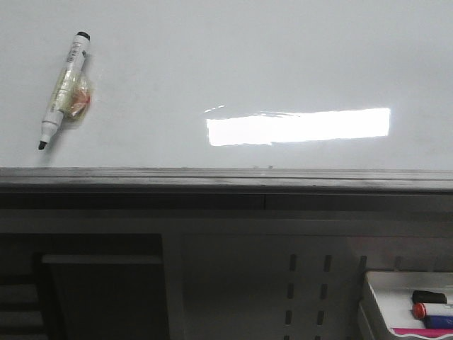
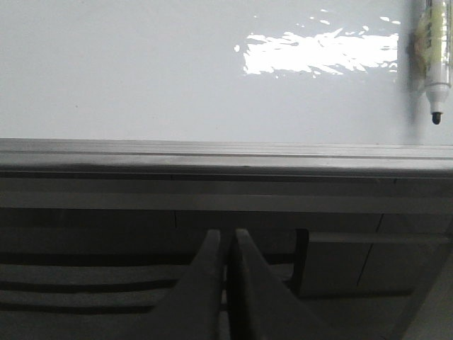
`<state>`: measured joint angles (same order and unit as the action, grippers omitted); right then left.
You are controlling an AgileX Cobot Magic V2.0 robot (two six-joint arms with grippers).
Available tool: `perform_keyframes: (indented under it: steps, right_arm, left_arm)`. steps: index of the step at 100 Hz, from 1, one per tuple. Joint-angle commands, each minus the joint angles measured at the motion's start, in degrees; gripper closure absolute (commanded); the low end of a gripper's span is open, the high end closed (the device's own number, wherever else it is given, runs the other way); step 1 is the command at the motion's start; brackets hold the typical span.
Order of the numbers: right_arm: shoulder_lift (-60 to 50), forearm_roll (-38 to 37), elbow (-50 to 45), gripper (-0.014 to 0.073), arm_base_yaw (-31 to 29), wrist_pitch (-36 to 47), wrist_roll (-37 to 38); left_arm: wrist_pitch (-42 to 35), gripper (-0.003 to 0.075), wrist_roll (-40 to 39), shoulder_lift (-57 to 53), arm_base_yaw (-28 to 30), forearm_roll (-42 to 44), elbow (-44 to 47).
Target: Write number 4 on whiteboard
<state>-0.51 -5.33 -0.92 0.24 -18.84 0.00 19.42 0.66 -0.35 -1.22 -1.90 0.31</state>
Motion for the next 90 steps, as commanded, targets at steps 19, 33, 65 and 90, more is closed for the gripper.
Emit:
perform_keyframes:
  steps: [19,33,65,90]
  right_arm:
    - [-0.9,0.0,-1.1,0.0658,-0.3,1.1,0.0]
    - [-0.9,0.0,-1.1,0.0658,-0.3,1.1,0.0]
    - [-0.9,0.0,-1.1,0.0658,-0.3,1.1,0.0]
    - [-0.9,0.0,-1.1,0.0658,-0.3,1.4,0.0]
  left_arm:
    - [-2.7,0.0741,-0.1,-1.4,0.2,-0.5,1.9]
    - [-2.7,0.0741,-0.1,-1.4,0.2,-0.5,1.9]
    - [-5.6,0.0741,-0.1,-1.4,0.2,4.9,1.9]
    - [-6.7,0.0741,-0.1,-1.4,0.2,4.7,1.9]
